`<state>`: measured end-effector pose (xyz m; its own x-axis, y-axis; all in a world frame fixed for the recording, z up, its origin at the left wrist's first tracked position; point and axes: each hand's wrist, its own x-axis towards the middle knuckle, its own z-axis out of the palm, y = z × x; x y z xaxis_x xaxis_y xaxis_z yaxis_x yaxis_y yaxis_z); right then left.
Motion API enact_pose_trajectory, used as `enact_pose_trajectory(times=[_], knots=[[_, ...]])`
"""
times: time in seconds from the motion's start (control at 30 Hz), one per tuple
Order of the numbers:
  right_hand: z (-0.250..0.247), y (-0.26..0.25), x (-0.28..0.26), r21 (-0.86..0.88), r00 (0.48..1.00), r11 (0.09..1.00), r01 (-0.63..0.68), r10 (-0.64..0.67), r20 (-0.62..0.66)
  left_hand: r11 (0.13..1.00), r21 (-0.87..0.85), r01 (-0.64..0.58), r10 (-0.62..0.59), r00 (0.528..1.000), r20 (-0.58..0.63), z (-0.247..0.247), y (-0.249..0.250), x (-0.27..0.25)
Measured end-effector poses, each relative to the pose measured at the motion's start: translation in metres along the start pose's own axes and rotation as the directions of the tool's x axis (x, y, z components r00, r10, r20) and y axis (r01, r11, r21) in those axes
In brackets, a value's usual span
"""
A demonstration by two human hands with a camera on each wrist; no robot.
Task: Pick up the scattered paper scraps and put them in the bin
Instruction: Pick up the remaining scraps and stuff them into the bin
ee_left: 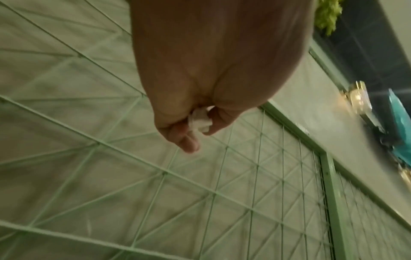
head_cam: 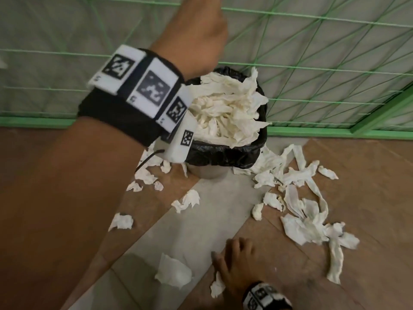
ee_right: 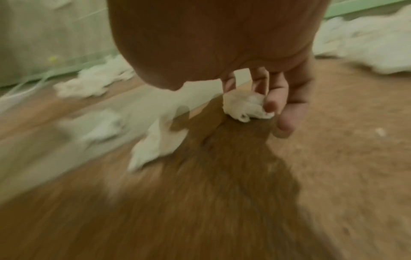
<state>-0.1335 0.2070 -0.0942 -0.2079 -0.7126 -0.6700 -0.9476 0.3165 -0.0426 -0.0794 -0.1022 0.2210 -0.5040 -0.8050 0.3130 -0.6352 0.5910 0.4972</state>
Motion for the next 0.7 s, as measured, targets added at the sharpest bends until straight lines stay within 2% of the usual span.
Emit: enact_pose_trajectory(times=[0.07, 0.1, 0.17, 0.27, 0.33, 0.37, 0.4, 0.43, 0.47, 0.5, 0.53, 0.57, 0.6, 0.63, 0.67, 0.7], knots=[[0.006, -0.012, -0.014, 0.217, 0.994, 0.974, -0.062, 0.042, 0.096, 0.995, -0.090, -0.053, 0.057, 0.997, 0.045, 0.020, -0.002, 0.010], [0.020, -0.014, -0.013, 0.254, 0.998, 0.966, -0.044, 0.031, 0.057, 0.993, -0.093, -0.074, 0.083, 0.992, 0.095, 0.030, -0.005, 0.014], [0.037, -0.021, -0.013, 0.243, 0.999, 0.970, 0.019, -0.026, 0.025, 0.997, -0.062, -0.056, 0.068, 0.973, 0.220, 0.045, -0.010, 0.017], [0.055, -0.009, -0.005, 0.022, 0.994, 0.999, 0.040, -0.038, -0.106, 0.999, 0.046, 0.007, -0.025, 0.918, 0.395, 0.061, -0.013, 0.019], [0.063, -0.001, 0.007, -0.029, 0.979, 0.998, 0.050, -0.054, -0.198, 0.999, 0.040, 0.003, -0.020, 0.911, 0.411, 0.065, -0.013, 0.020], [0.064, 0.002, 0.015, 0.013, 0.975, 0.998, 0.058, -0.054, -0.216, 1.000, -0.011, -0.001, 0.005, 0.932, 0.363, 0.064, -0.014, 0.019], [0.060, 0.007, 0.019, 0.055, 0.970, 0.996, 0.071, -0.056, -0.238, 0.995, -0.096, -0.004, 0.028, 0.969, 0.246, 0.061, -0.017, 0.018], [0.055, 0.009, 0.017, 0.149, 0.987, 0.984, 0.099, -0.079, -0.137, 0.976, -0.217, -0.011, 0.024, 0.998, 0.054, 0.058, -0.020, 0.014], [0.039, 0.007, 0.009, 0.190, 0.994, 0.976, 0.108, -0.109, -0.009, 0.943, -0.330, -0.048, -0.023, 0.978, -0.207, 0.055, -0.023, 0.005], [0.009, 0.008, 0.000, 0.192, 0.993, 0.974, 0.117, -0.112, -0.037, 0.901, -0.418, -0.113, -0.102, 0.882, -0.461, 0.052, -0.029, -0.008], [-0.021, 0.011, 0.000, 0.194, 0.987, 0.975, 0.105, -0.078, -0.143, 0.869, -0.468, -0.159, -0.205, 0.745, -0.635, 0.052, -0.036, -0.027], [-0.049, 0.015, 0.004, 0.183, 0.949, 0.976, 0.119, -0.058, -0.311, 0.852, -0.500, -0.159, -0.298, 0.638, -0.710, 0.056, -0.046, -0.053], [-0.078, 0.018, 0.008, 0.301, 0.870, 0.941, 0.153, 0.016, -0.493, 0.847, -0.519, -0.113, -0.352, 0.614, -0.706, 0.066, -0.056, -0.083], [-0.105, 0.025, 0.014, 0.429, 0.788, 0.880, 0.205, 0.112, -0.606, 0.861, -0.508, -0.031, -0.369, 0.650, -0.665, 0.082, -0.069, -0.116], [-0.131, 0.031, 0.021, 0.524, 0.723, 0.819, 0.236, 0.213, -0.658, 0.895, -0.437, 0.085, -0.352, 0.738, -0.576, 0.098, -0.080, -0.149], [-0.156, 0.040, 0.032, 0.566, 0.608, 0.774, 0.284, 0.311, -0.730, 0.929, -0.323, 0.178, -0.311, 0.849, -0.427, 0.116, -0.090, -0.182]])
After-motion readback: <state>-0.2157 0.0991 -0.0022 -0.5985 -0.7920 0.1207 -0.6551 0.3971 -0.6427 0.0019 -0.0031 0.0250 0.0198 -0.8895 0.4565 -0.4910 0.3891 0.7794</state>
